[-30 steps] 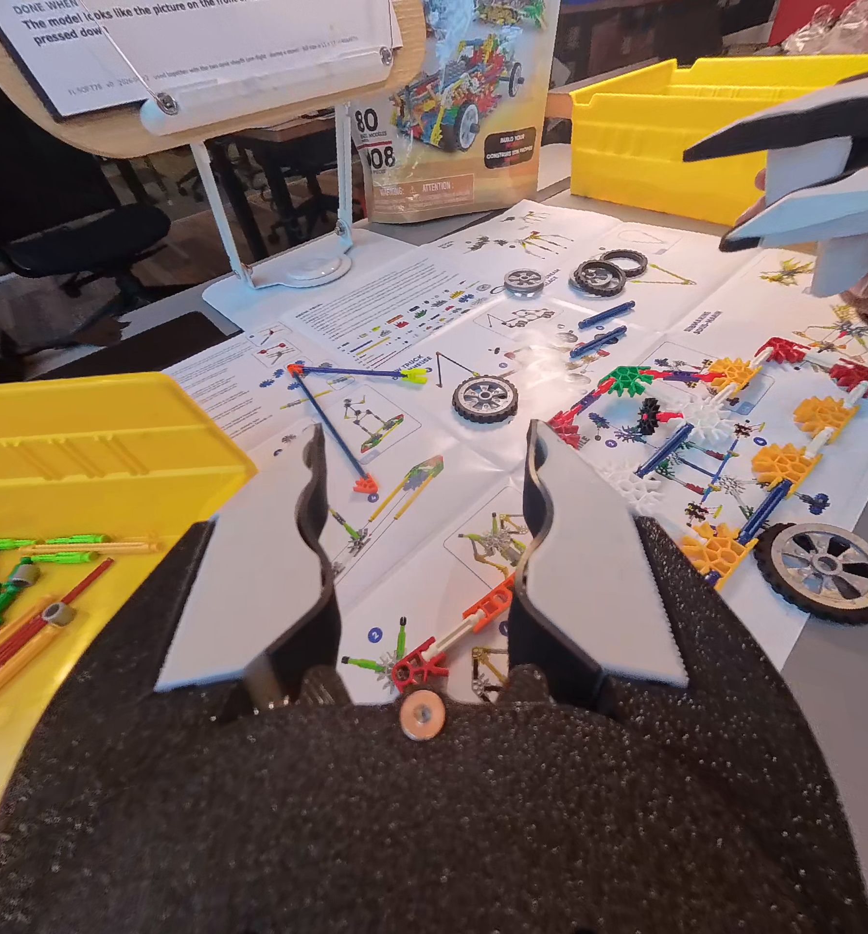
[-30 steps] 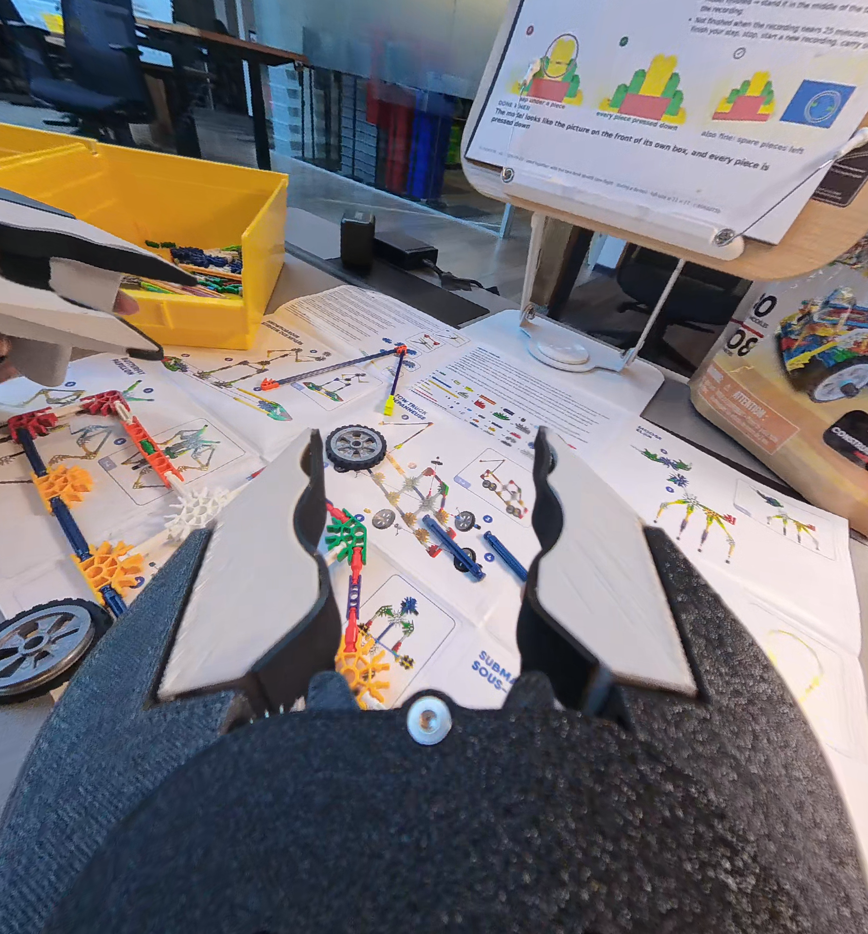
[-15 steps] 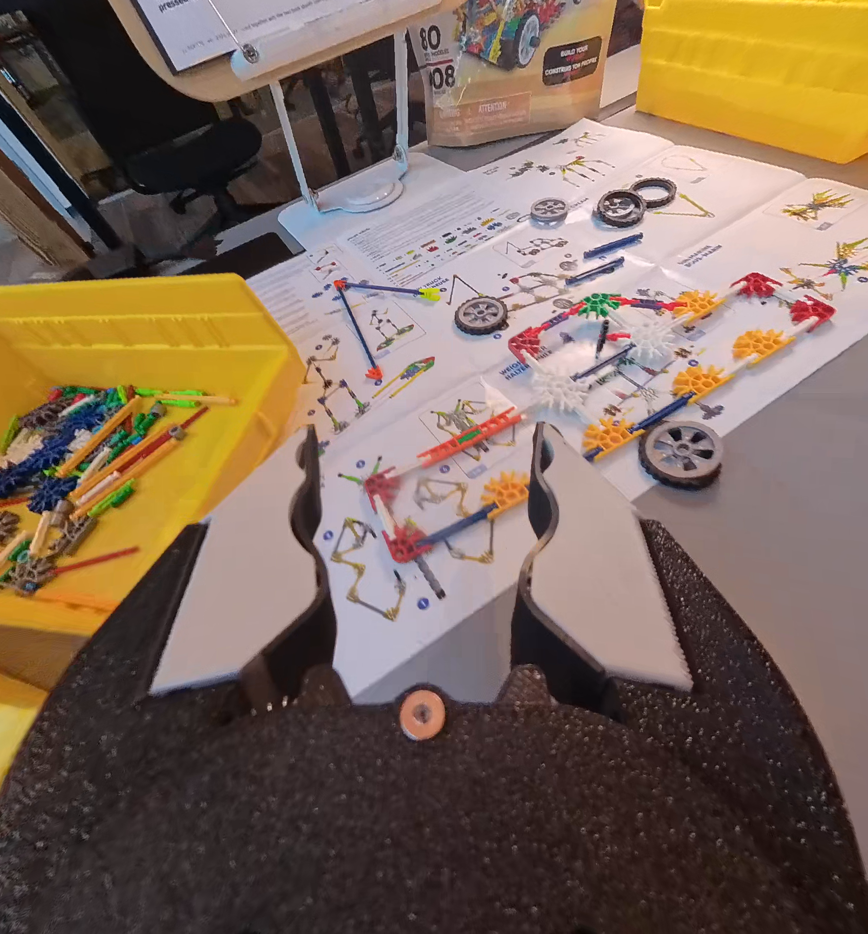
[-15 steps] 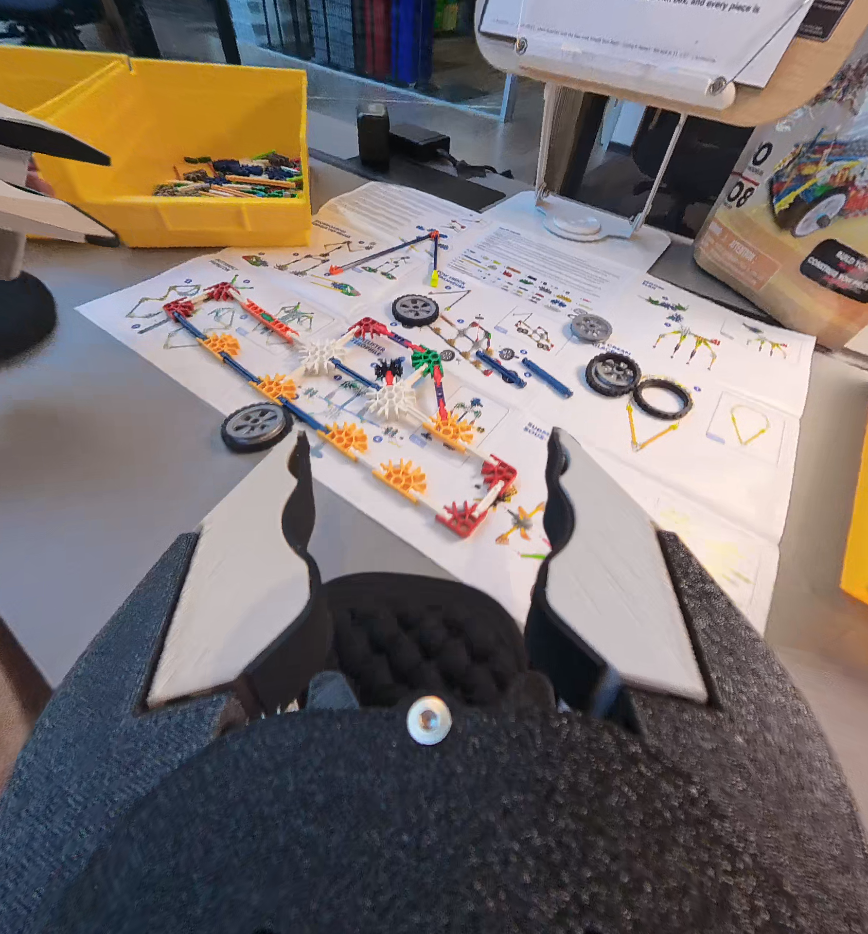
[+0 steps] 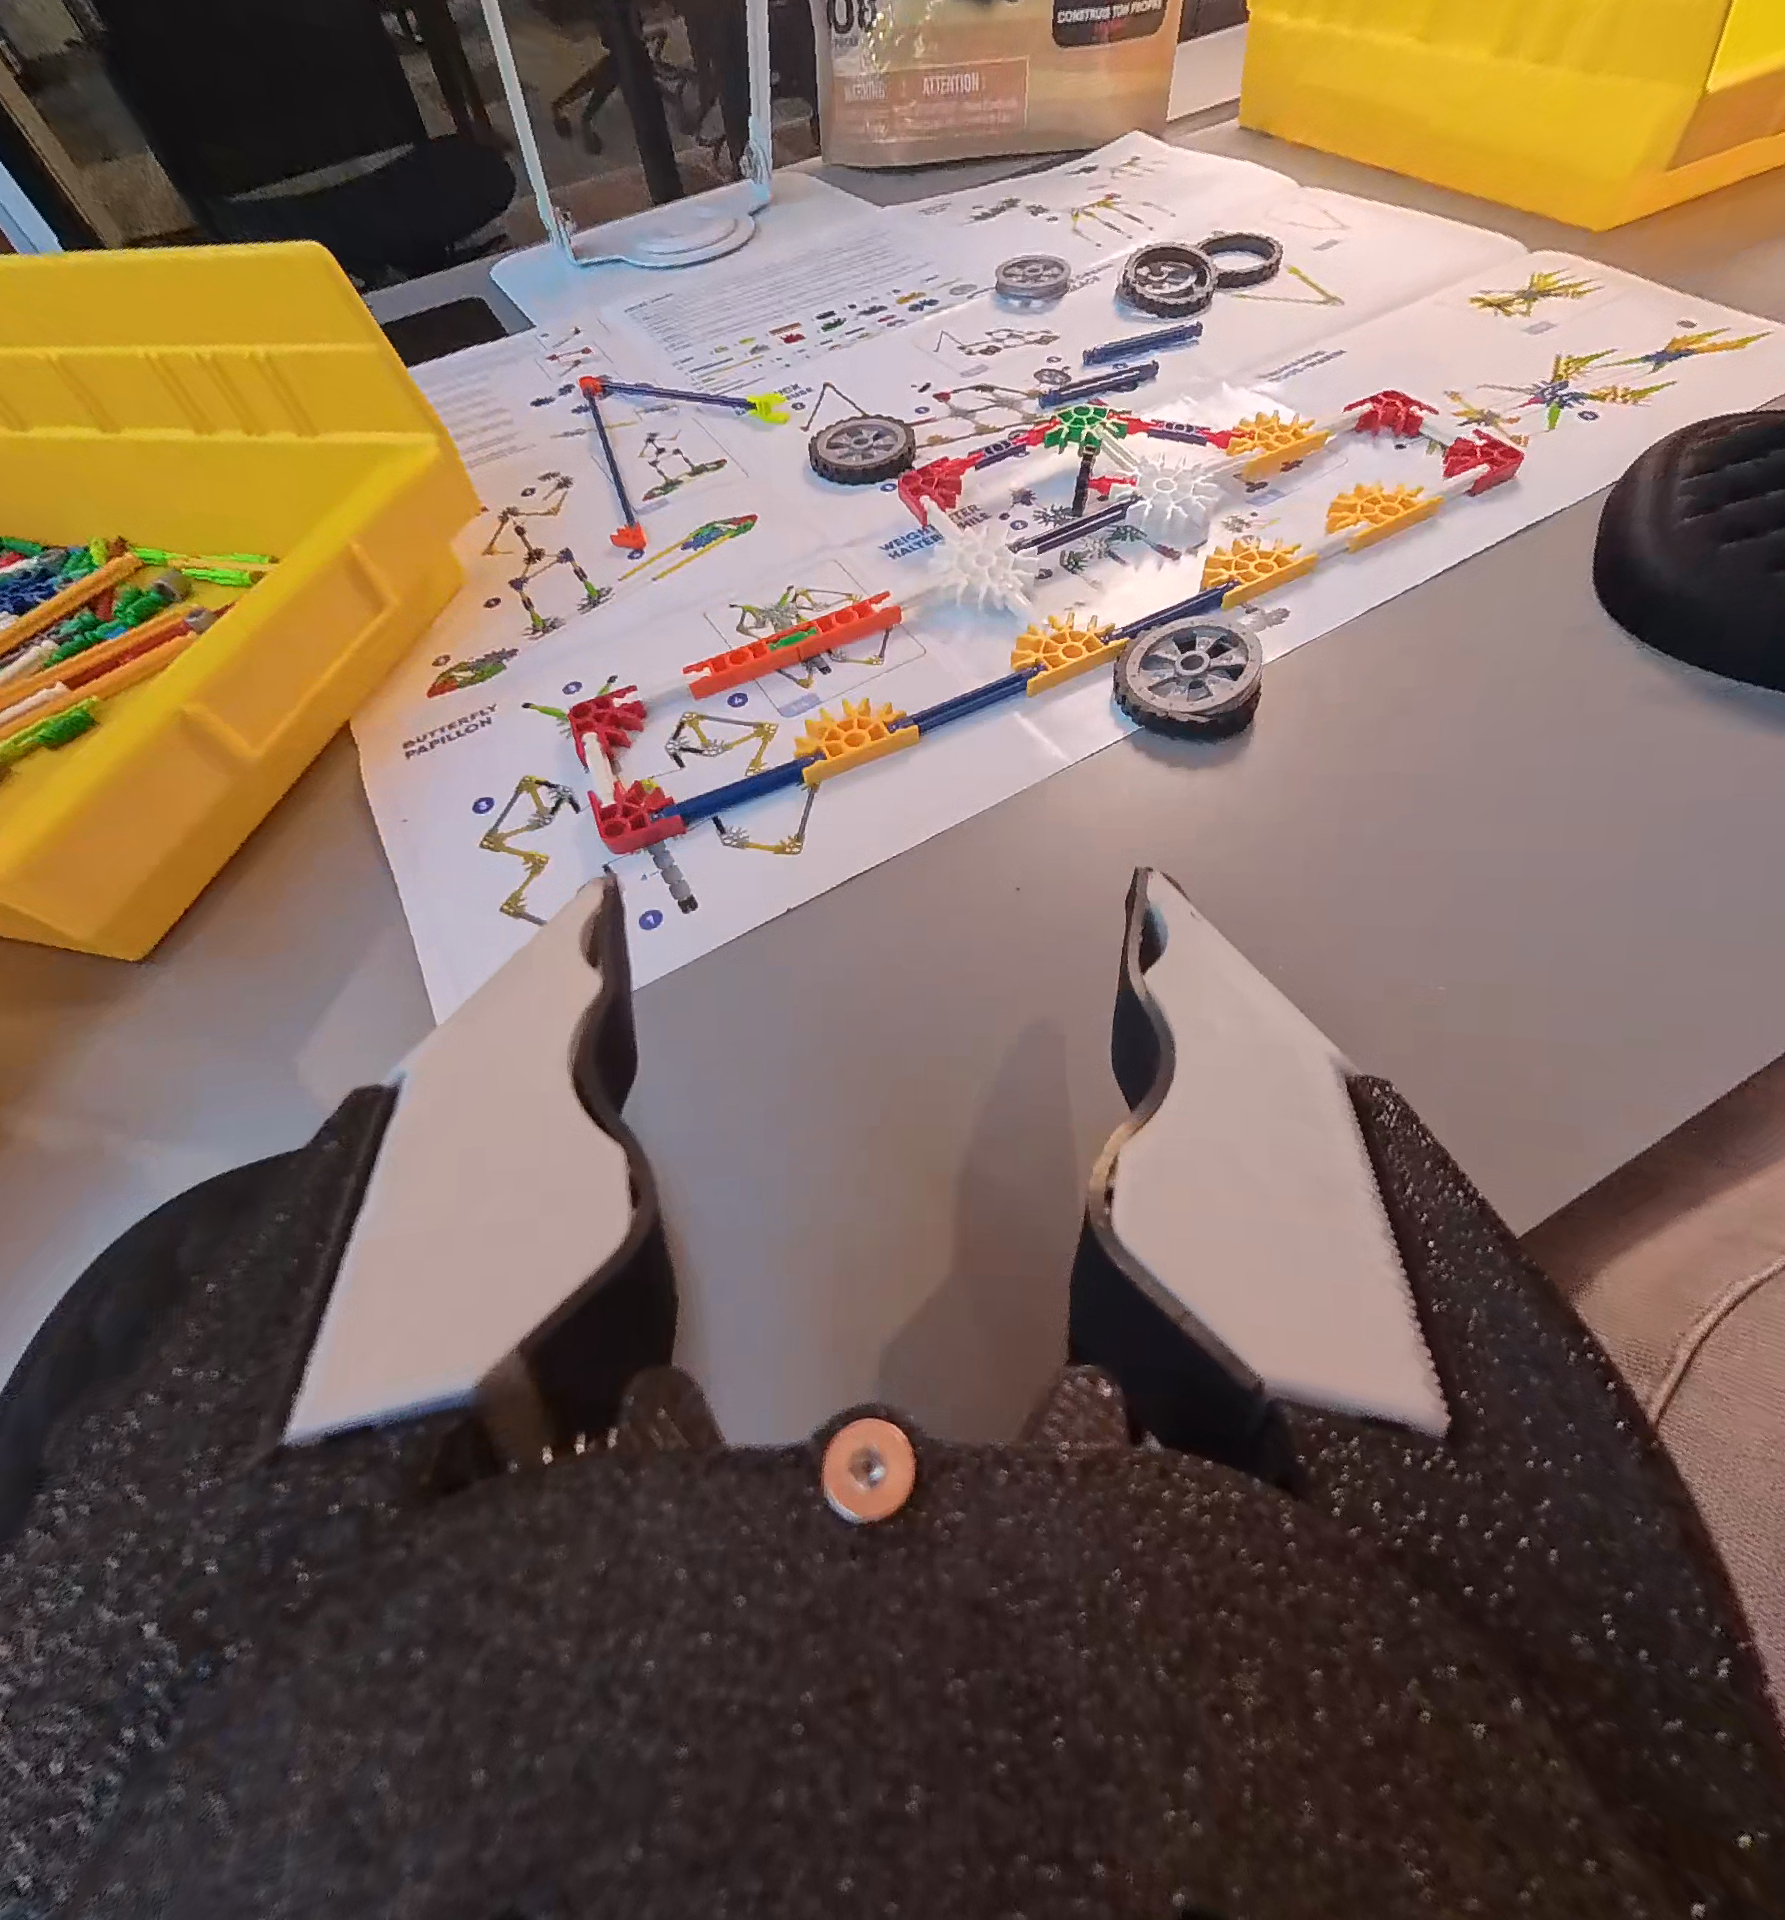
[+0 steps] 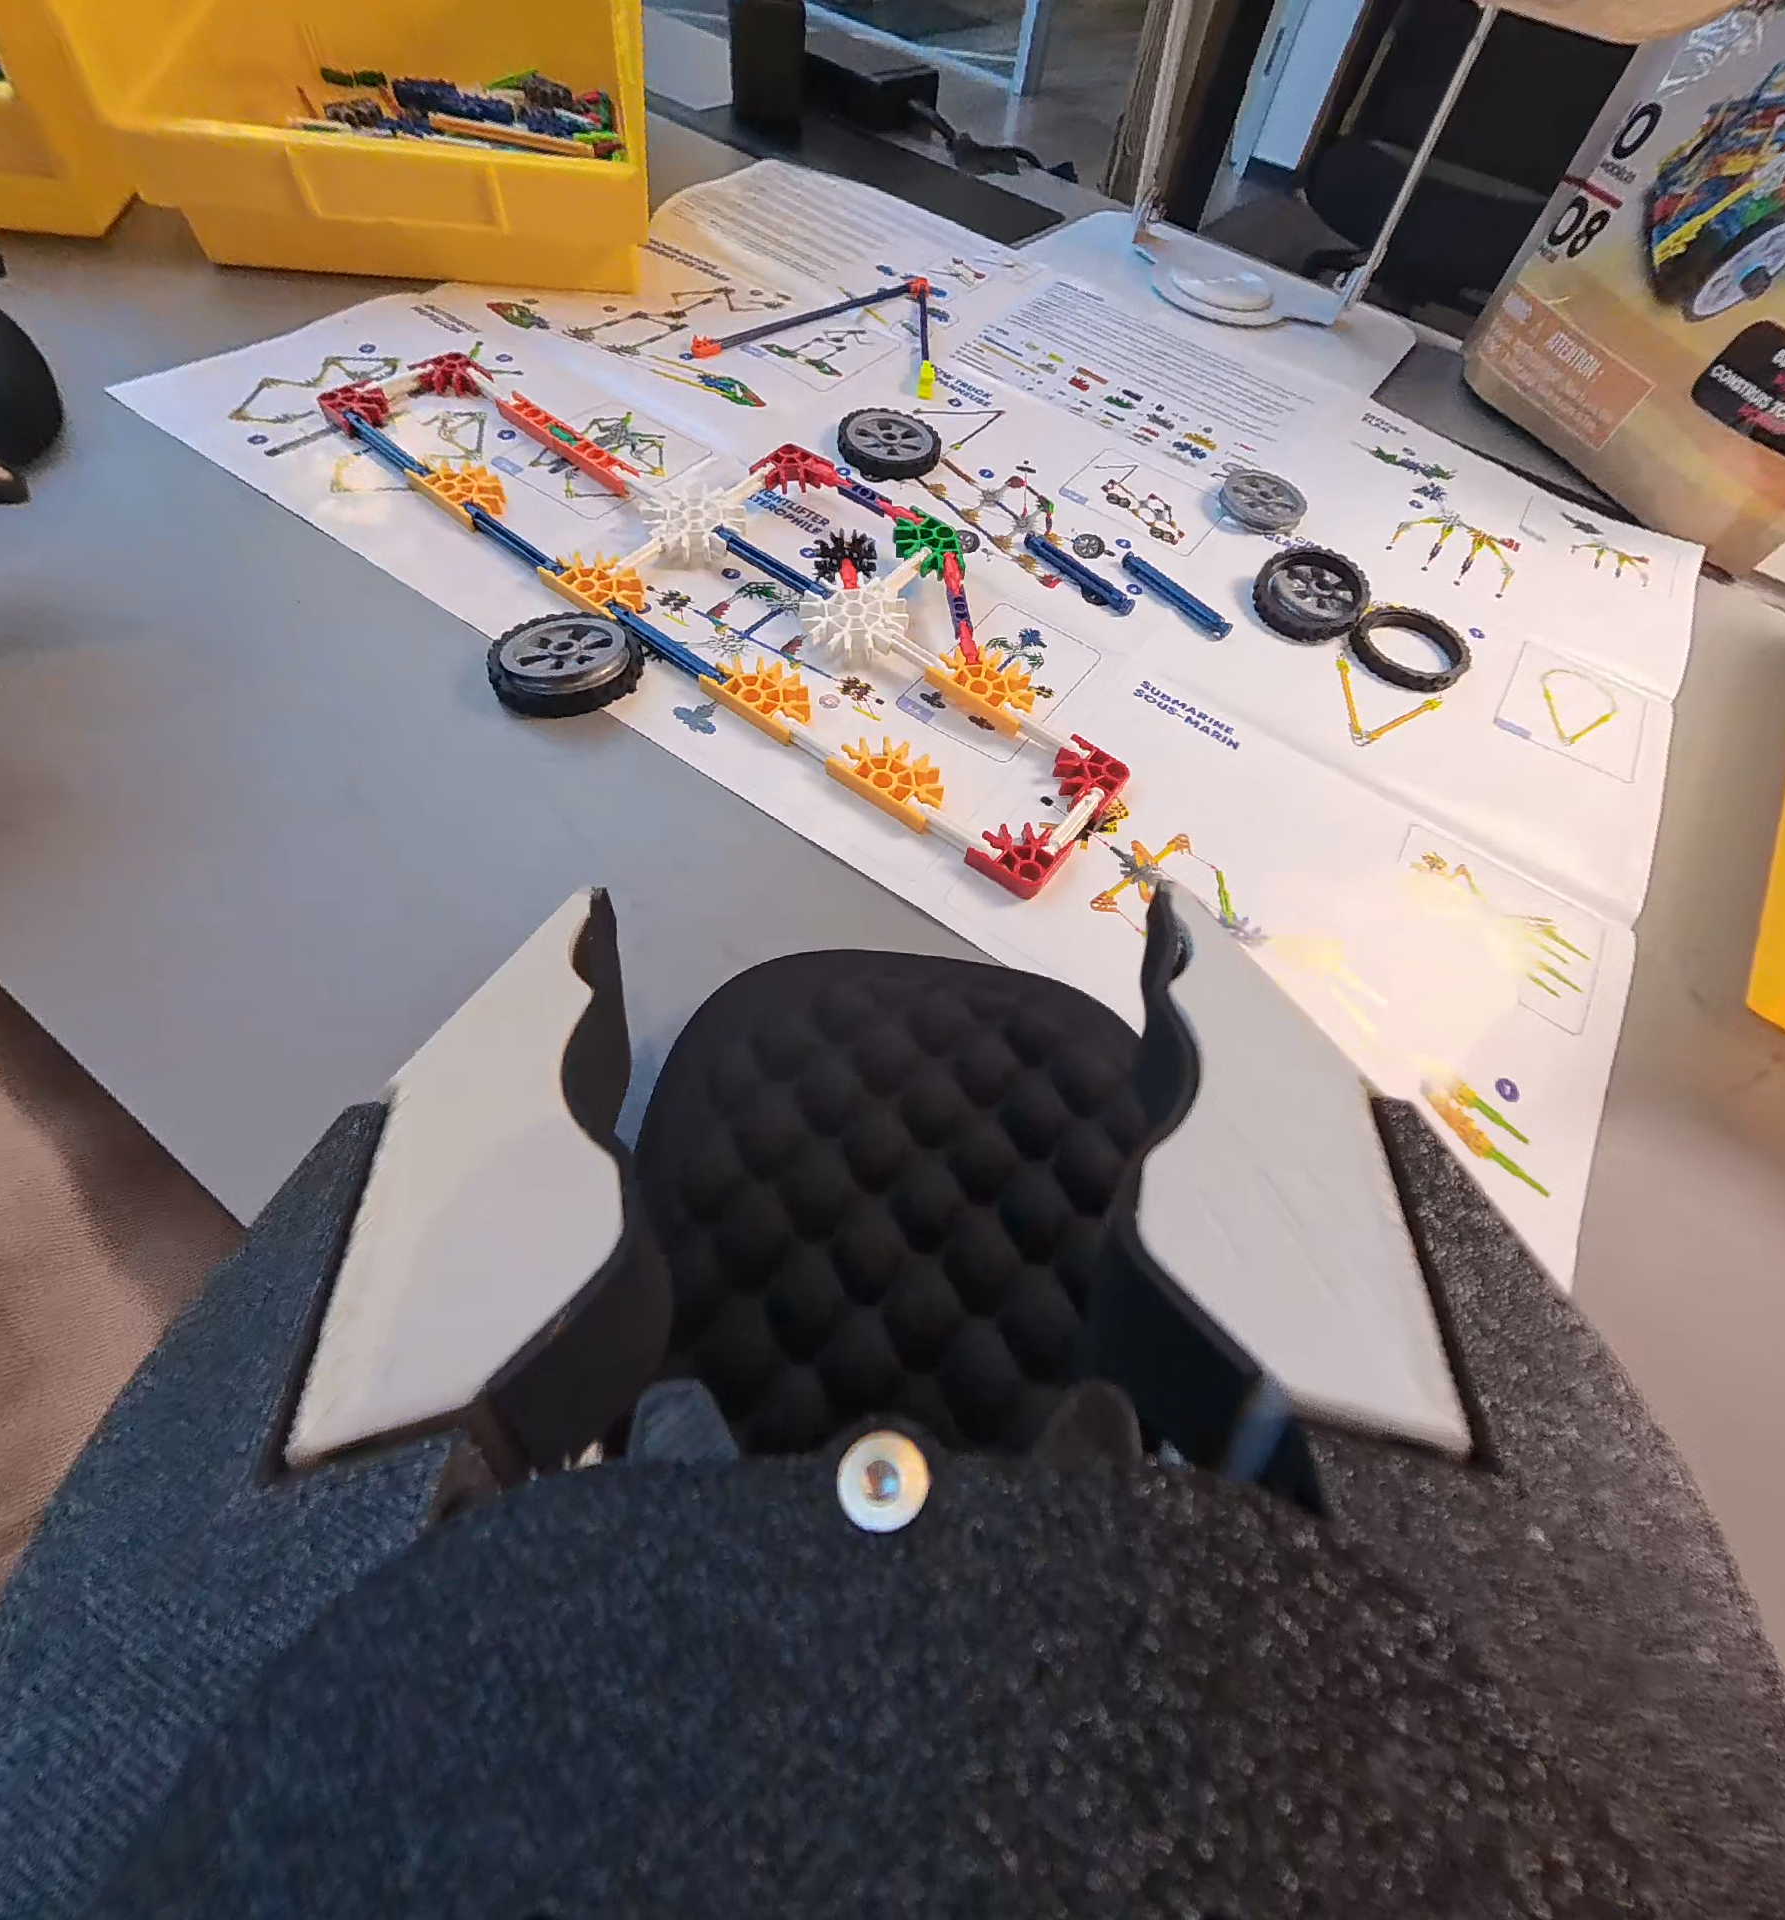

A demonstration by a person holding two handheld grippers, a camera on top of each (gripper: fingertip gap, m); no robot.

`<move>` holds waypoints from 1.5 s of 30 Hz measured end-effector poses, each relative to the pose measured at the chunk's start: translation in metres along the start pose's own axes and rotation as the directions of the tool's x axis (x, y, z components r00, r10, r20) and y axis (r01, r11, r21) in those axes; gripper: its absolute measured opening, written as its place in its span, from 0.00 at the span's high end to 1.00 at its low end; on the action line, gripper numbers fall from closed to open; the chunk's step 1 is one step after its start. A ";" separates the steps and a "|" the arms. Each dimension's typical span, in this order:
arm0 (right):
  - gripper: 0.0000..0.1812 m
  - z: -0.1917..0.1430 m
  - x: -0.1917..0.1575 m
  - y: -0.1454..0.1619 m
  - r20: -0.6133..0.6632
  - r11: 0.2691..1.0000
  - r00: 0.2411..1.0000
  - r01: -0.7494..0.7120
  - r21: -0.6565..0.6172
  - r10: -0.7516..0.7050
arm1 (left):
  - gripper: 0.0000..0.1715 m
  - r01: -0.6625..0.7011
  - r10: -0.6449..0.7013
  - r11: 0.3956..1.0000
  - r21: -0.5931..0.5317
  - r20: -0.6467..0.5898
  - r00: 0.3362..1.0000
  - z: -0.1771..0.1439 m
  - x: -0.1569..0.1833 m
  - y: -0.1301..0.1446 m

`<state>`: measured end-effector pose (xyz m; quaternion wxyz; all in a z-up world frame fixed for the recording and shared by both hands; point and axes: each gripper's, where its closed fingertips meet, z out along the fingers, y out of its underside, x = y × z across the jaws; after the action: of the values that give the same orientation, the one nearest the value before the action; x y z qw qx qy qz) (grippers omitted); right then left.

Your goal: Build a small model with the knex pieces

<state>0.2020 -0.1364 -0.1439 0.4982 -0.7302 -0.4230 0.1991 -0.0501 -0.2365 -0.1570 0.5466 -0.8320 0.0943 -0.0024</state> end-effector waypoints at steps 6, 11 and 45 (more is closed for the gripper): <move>0.43 0.004 0.003 0.001 -0.016 1.000 1.000 0.006 -0.017 -0.007 | 0.45 0.004 -0.004 1.000 0.012 -0.009 1.000 0.009 -0.001 -0.003; 0.43 -0.002 0.007 -0.004 -0.046 1.000 0.999 0.002 0.019 -0.001 | 0.43 -0.005 0.005 0.999 0.032 -0.008 1.000 0.007 0.000 -0.002; 1.00 -0.004 -0.208 -0.150 0.403 0.887 0.886 0.020 0.462 -0.230 | 1.00 -0.457 0.480 0.874 -0.167 0.152 0.864 0.108 0.004 -0.047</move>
<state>0.0249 -0.2860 -0.0348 0.5533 -0.5016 -0.5164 0.4191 -0.0272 -0.1208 -0.1582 0.4838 -0.8131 0.2415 0.2154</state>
